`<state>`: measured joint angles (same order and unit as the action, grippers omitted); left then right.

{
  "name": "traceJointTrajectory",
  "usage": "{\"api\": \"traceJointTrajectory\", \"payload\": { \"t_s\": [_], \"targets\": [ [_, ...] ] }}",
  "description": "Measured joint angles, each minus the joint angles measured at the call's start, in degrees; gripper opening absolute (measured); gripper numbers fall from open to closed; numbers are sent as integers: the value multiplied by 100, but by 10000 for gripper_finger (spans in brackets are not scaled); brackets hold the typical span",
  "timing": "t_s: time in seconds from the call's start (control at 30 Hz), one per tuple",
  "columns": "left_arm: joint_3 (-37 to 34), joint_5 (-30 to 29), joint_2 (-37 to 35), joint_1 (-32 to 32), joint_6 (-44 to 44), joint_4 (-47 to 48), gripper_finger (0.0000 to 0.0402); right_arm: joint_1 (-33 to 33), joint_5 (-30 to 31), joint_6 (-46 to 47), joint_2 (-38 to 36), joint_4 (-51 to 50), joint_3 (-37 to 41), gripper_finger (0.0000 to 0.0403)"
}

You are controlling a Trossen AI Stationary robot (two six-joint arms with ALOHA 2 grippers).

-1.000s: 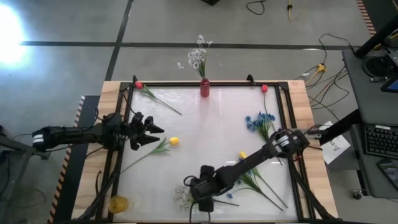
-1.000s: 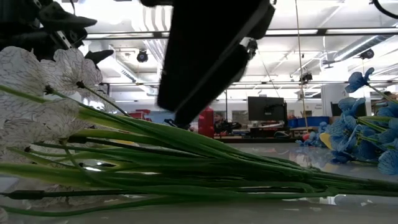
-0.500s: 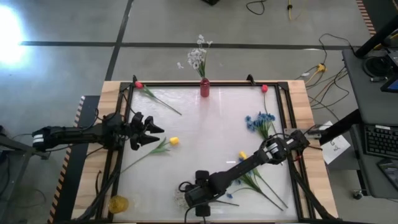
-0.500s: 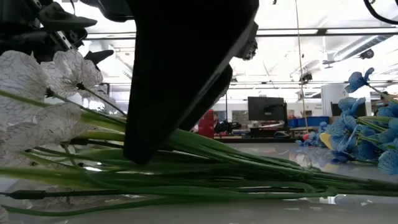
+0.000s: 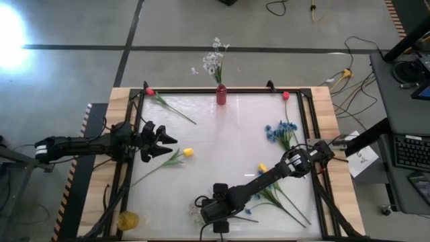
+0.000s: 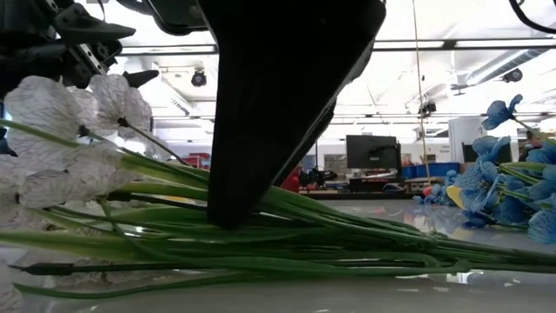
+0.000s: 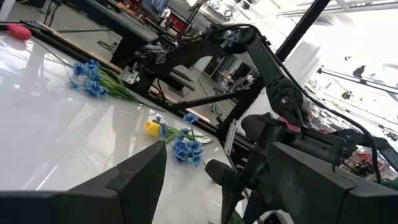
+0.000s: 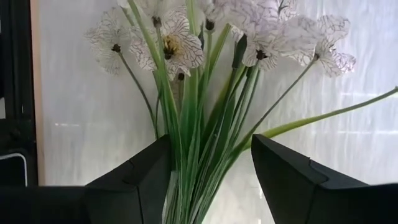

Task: Sort flowers into vase by color
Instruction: Put the white flowers into the red vase

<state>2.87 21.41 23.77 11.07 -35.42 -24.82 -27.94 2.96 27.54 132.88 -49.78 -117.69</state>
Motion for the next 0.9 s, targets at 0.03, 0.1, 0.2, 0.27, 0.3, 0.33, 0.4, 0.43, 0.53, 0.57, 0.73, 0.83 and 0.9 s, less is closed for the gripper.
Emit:
{"api": "traceJointTrajectory", "payload": {
  "t_s": [0.03,0.1,0.2,0.27,0.3,0.33,0.4,0.43,0.53,0.57,0.73,0.83,0.9],
  "targets": [
    [0,0,0,0,0,0,269,-13,8,32,0,0,0,210],
    [0,0,0,0,0,0,269,-20,8,126,4,8,0,210],
    [0,0,0,2,0,2,269,-27,7,204,22,60,11,210],
    [0,1,0,0,0,2,269,-32,12,185,49,89,11,210],
    [0,0,0,0,0,2,269,-37,22,182,80,93,11,210],
    [0,1,0,0,0,1,269,-53,28,158,102,119,13,210],
    [0,2,0,1,0,2,269,-95,83,-61,204,186,12,208],
    [0,2,0,0,0,2,269,-132,169,-194,240,195,10,204],
    [0,2,0,0,0,2,269,-218,404,-403,335,179,-7,175],
    [0,2,0,0,0,2,269,-229,448,-439,339,173,-7,160],
    [0,2,0,0,0,4,269,-201,404,-510,265,174,2,50],
    [0,2,0,0,0,2,269,-63,586,-582,74,-54,33,19],
    [0,2,0,0,0,4,269,105,892,-575,-134,-41,33,15]
  ]
}}
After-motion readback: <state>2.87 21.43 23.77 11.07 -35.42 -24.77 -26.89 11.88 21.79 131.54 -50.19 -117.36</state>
